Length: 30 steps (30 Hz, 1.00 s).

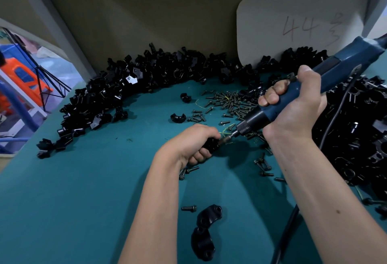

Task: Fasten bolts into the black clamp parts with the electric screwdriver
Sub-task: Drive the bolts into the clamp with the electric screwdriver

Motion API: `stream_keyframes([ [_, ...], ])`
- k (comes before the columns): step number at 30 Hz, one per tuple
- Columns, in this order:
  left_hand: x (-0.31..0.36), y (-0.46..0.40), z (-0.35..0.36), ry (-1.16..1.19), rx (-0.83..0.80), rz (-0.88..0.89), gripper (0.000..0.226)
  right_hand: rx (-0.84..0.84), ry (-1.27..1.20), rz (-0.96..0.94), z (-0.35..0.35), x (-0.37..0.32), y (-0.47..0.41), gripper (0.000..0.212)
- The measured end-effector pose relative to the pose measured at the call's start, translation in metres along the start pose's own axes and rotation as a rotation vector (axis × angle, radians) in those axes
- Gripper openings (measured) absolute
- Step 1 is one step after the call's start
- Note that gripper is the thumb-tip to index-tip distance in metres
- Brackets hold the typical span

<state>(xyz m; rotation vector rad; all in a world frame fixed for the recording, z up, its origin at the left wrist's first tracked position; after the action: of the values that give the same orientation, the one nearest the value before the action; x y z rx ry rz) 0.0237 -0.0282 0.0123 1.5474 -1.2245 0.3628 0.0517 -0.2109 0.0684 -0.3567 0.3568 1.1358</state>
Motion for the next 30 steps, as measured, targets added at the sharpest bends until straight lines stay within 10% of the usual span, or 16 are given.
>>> stream_keyframes([
  [13, -0.001, 0.01, -0.015, 0.289, -0.042, 0.402, 0.021, 0.097, -0.279, 0.224, -0.002, -0.008, -0.014, 0.038],
  [30, -0.005, -0.007, -0.002, -0.152, 0.062, 0.458, 0.043, 0.163, -0.108, 0.053, 0.0, -0.006, -0.003, 0.035],
])
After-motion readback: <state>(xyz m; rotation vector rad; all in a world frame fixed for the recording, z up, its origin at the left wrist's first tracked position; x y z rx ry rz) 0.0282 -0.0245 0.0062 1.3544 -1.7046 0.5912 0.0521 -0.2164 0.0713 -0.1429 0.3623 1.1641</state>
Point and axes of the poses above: each hand's wrist, its own y-axis away from the middle knuckle, its own z-axis out of the palm, x = y × z, the point moved 3 cm from there along -y, towards the middle knuckle, and after that the axes turned 12 degrees about -y, right-handed, at the moved point
